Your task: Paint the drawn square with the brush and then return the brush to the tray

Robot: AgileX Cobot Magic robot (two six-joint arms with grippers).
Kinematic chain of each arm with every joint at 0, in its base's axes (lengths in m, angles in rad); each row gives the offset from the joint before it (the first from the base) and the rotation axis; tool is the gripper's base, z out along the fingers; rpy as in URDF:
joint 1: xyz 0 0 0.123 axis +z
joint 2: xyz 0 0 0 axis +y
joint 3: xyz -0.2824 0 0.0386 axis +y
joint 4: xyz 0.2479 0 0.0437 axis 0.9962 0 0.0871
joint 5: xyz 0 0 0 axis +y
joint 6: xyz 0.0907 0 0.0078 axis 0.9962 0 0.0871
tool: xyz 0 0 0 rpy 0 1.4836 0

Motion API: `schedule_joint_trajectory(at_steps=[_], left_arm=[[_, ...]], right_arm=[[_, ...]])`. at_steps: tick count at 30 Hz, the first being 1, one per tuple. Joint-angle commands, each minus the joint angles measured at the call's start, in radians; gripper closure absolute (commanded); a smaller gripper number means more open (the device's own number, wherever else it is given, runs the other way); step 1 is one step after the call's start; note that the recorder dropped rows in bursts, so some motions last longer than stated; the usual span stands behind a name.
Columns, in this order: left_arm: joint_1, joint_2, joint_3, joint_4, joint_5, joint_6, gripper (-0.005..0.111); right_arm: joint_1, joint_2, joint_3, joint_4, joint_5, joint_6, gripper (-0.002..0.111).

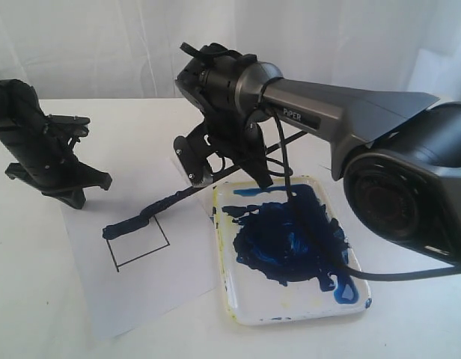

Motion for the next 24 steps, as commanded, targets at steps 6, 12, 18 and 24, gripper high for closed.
schedule_joint_trajectory(at_steps=[6,12,18,24], left_arm=[[0.004,0.016,0.006,0.019,0.038,0.001,0.107],[0.004,0.016,0.006,0.019,0.038,0.001,0.107],[0.004,0.016,0.006,0.019,0.038,0.001,0.107],[0.004,0.016,0.006,0.019,0.038,0.001,0.107]], right_arm=[[-0.006,-0.015,0.001,0.009,0.006,0.005,0.108],[-0.006,-0.015,0.001,0.007,0.006,0.004,0.108],[-0.006,-0.015,0.001,0.0,0.006,0.004,0.108],[-0.006,0.003,0.001,-0.003,0.006,0.004,0.108]])
